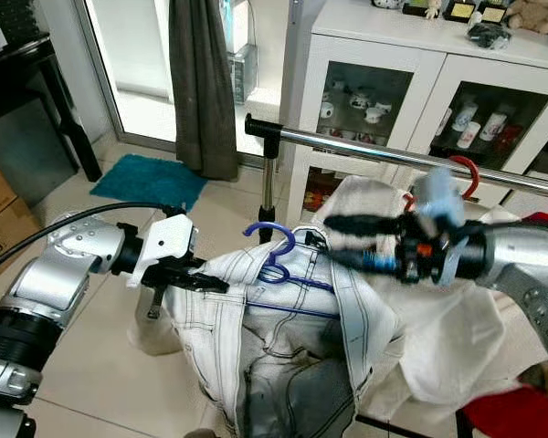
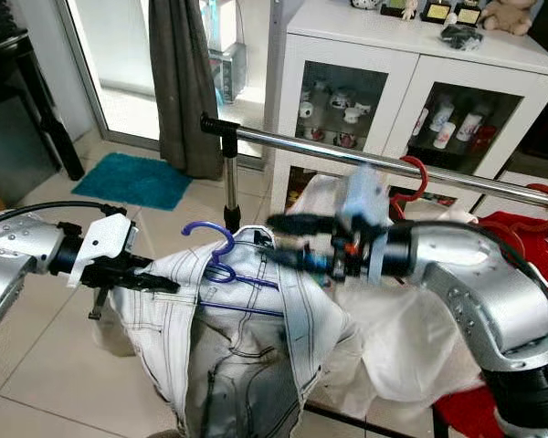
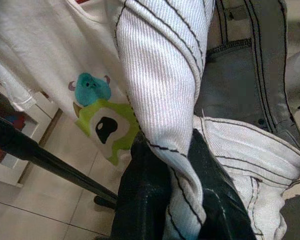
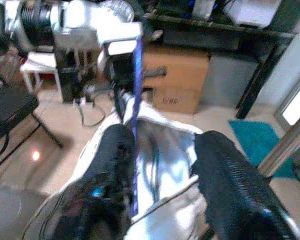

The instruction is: Hang hanger

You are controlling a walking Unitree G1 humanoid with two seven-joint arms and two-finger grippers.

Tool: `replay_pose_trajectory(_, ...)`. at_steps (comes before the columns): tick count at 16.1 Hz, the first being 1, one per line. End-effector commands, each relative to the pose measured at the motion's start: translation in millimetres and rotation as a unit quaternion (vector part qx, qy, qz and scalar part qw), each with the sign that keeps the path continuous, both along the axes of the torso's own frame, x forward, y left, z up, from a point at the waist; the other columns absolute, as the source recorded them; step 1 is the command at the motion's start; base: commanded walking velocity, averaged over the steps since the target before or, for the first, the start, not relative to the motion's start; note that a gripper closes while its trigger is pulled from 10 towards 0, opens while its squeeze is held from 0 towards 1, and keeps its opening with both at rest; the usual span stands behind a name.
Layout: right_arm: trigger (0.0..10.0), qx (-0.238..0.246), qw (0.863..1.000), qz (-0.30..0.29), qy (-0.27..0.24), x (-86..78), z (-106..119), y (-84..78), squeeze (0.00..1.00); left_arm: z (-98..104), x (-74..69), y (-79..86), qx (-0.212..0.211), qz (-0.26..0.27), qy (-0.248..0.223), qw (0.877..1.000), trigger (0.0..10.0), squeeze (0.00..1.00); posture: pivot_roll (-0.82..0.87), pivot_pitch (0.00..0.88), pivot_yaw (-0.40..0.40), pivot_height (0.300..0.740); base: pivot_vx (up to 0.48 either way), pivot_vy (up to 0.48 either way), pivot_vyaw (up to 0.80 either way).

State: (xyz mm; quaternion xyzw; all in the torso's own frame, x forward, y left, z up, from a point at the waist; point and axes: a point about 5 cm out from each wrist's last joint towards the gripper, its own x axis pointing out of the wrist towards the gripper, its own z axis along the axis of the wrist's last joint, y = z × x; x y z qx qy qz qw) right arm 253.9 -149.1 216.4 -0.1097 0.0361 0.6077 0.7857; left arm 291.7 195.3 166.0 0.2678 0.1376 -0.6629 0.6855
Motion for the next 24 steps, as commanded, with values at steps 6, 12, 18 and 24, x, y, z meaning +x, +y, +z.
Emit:
replay_pose_trajectory(6,10.0,-0.063,0.997,0.02,-0.04,5.2,-16,19.8,0.0,25,-7.2,-11.1,-0.01,-0.042,-0.049,0.998,0.0,0.0,-0.08,0.0,-0.078,0.74,0.0,0.0,0.0)
replay_pose_trajectory(12,0.0,-0.066,0.996,0.06,-0.011,-0.3,-25,26.7,0.0,29,-7.1,-8.3,-0.009,-0.031,-0.057,0.998,0.0,0.0,-0.07,0.0,-0.085,0.74,0.0,0.0,0.0)
replay_pose_trajectory(18,0.0,-0.06,0.996,0.059,-0.004,-1.4,-28,32.9,0.0,33,-3.6,-7.7,-0.028,-0.019,-0.057,0.998,0.0,0.0,-0.08,0.0,-0.085,0.74,0.0,0.0,0.0)
replay_pose_trajectory(24,0.0,-0.041,0.997,0.069,0.007,-5.2,-30,44.5,0.0,38,-2.0,-9.2,-0.052,-0.013,-0.052,0.997,0.0,0.0,-0.08,0.0,-0.087,0.74,0.0,0.0,0.0)
